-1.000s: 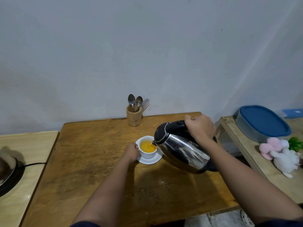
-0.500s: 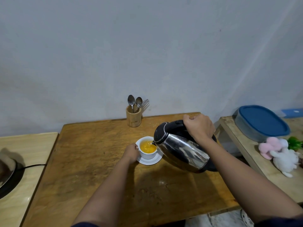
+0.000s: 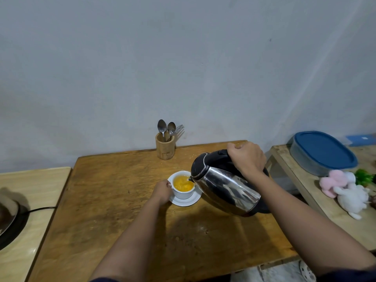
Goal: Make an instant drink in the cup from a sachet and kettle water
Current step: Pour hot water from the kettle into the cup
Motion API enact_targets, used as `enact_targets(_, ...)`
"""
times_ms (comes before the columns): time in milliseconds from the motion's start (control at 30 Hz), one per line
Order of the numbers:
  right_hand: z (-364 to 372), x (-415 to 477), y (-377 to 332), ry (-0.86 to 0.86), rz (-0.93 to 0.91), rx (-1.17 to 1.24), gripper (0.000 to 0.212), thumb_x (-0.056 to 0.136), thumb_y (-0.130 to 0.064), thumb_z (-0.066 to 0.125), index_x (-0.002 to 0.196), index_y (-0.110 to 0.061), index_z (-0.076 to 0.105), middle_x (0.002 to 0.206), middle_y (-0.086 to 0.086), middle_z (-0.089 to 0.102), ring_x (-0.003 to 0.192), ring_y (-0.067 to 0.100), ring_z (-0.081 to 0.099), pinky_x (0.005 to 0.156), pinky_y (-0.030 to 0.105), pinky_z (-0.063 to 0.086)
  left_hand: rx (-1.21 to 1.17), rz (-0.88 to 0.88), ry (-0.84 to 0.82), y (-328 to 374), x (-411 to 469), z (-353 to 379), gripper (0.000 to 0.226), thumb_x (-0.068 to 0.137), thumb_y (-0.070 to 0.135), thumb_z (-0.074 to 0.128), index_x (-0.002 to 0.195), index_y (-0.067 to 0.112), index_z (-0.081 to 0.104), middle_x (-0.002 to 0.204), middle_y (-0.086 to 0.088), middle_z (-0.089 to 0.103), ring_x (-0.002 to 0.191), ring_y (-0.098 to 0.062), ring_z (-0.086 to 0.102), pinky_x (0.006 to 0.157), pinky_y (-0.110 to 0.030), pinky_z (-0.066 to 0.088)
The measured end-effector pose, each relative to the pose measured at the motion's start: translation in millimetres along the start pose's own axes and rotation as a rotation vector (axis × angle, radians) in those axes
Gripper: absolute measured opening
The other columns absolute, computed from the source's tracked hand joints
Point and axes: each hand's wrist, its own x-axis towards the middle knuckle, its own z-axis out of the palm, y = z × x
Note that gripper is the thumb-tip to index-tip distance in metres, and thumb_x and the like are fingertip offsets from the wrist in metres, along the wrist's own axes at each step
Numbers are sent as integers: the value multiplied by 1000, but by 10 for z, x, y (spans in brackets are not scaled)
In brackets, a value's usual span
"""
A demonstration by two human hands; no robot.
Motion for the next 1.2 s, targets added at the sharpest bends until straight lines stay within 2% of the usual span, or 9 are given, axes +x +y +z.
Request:
enact_targets(267, -67, 13, 93, -10, 158, 89, 40, 80, -37, 47, 50, -10, 46, 48, 1, 41, 47, 21, 39, 48, 26, 30, -37, -1, -5, -12, -6, 2, 16, 95, 8, 35, 88, 6, 49, 94, -14, 53, 84, -25, 46, 71, -30, 33)
enact_targets(467, -129, 27, 219, 4, 283, 231, 41, 85, -34, 48, 55, -5, 53, 51, 3, 44, 47, 20, 38, 49, 25, 29, -8, -9, 63, 10, -16, 54, 23, 94, 8, 37, 99, -1, 57, 111, -25, 60, 84, -25, 47, 71, -32, 35)
enact_targets(600, -175, 71, 379, 80, 368, 330, 44, 84, -34, 48, 54, -3, 54, 58, 9, 54, 58, 27, 48, 50, 30, 32, -7, -46, 139, 25, -12, 127, 28, 92, 8, 39, 108, -8, 56, 114, -28, 58, 97, -36, 55, 76, -39, 41)
enact_targets(733, -256, 127, 580, 169, 427, 458, 41, 84, -34, 47, 60, -2, 57, 73, 19, 61, 67, 30, 53, 56, 33, 36, -11, -80, 183, 32, 14, 193, 25, 89, 5, 40, 100, -9, 58, 102, -24, 58, 84, -32, 50, 67, -33, 33)
enact_targets(833, -384, 141, 700, 209, 461, 514, 37, 87, -32, 46, 63, -6, 54, 71, 15, 55, 66, 26, 49, 58, 32, 36, -15, -89, 211, 44, 12, 222, 23, 86, 1, 41, 98, -11, 57, 92, -21, 52, 81, -31, 47, 66, -37, 33)
enact_targets(933, -503, 146, 810, 298, 544, 594, 38, 86, -35, 47, 55, -14, 50, 61, 5, 52, 59, 22, 46, 54, 32, 34, -57, -57, 246, -16, 26, 260, 25, 89, 5, 40, 99, -11, 56, 102, -29, 58, 94, -42, 54, 75, -45, 43)
enact_targets(1100, -594, 206, 1003, 387, 665, 615, 40, 83, -43, 46, 59, -12, 53, 78, 11, 60, 73, 27, 53, 67, 36, 39, -129, -61, 303, -70, 35, 354, 25, 91, 9, 38, 97, -6, 57, 105, -29, 59, 95, -41, 55, 70, -34, 35)
enact_targets(1200, -598, 241, 1120, 396, 710, 618, 40, 79, -46, 45, 64, -10, 57, 79, 11, 63, 74, 29, 57, 68, 38, 43, -147, -57, 337, -51, 15, 381, 22, 92, 8, 37, 93, -4, 55, 103, -28, 58, 85, -34, 51, 69, -33, 33)
